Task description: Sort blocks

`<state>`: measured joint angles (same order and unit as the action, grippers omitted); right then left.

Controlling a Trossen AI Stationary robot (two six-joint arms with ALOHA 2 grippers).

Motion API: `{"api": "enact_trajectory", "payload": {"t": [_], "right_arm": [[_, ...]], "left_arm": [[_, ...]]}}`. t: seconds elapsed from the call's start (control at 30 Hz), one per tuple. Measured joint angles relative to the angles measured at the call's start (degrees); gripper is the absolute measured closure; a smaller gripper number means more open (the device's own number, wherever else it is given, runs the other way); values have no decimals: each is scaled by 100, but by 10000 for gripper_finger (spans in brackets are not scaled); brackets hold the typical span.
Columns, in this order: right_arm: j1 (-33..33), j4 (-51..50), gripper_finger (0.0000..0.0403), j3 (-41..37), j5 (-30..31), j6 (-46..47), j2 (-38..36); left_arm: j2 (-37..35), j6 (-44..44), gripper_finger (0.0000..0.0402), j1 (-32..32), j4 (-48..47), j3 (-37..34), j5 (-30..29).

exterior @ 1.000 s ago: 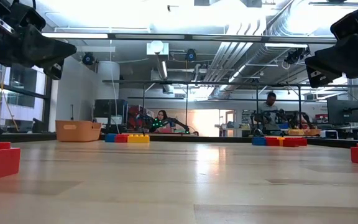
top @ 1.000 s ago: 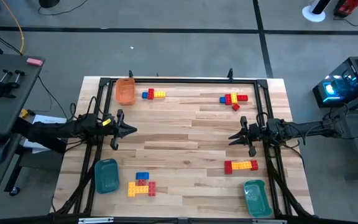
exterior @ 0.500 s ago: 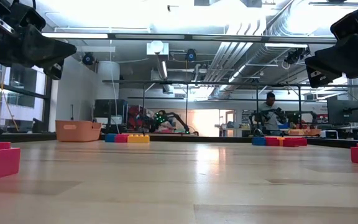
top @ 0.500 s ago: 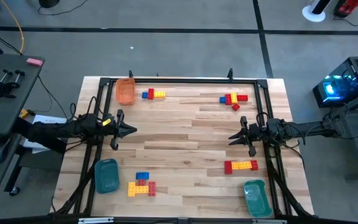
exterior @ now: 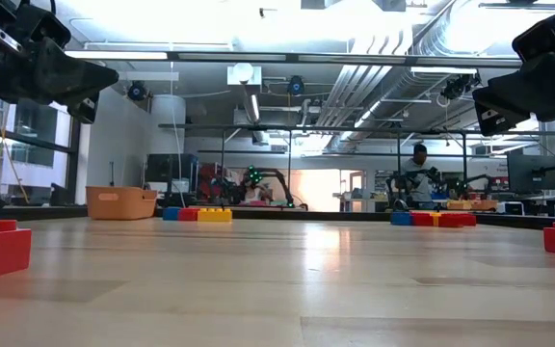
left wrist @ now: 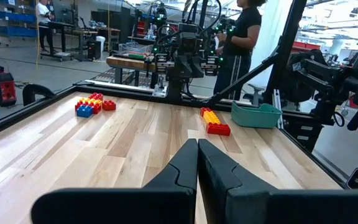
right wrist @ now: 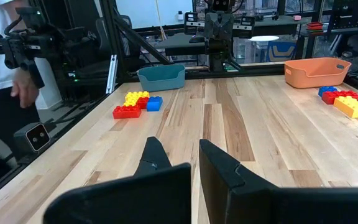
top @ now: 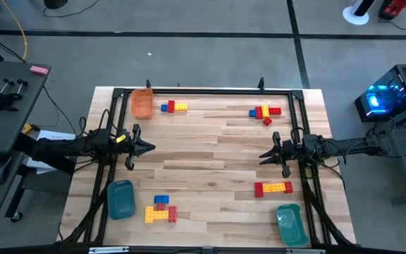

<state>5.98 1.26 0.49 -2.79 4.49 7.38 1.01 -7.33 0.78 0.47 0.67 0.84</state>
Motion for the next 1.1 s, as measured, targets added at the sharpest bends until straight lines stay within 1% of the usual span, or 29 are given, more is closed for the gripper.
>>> {"api": "enact_trajectory", "payload": {"t": [0.7, 0.73, 0.77, 0.8, 0.87, 1.0, 1.07, 1.1], "right_arm": [[1, 1, 402, 1, 0, 2, -1], [0, 1, 402, 1, 1, 1, -1], [2, 0, 402, 2, 0, 2, -2], [2, 0, 402, 2, 2, 0, -2], [2, 0, 402, 2, 2, 2, -2], [0, 0, 402, 2, 2, 0, 0], [1, 0, 402, 2, 1, 2, 0], [0, 0, 402, 0, 2, 0, 0]], "left_arm": [[-1, 0, 402, 0, 0, 2, 0], [1, 80, 401, 1, 28, 0, -23], [8, 243, 401, 7, 155, 0, -192], [19, 276, 402, 19, 403, 0, -418], [36, -30, 402, 23, 1329, 0, -900], [172, -1117, 402, 20, 3949, 2, -2235], [394, -1067, 402, 38, 5054, 13, -2650], [626, -964, 402, 51, 5453, 75, -2658]]}}
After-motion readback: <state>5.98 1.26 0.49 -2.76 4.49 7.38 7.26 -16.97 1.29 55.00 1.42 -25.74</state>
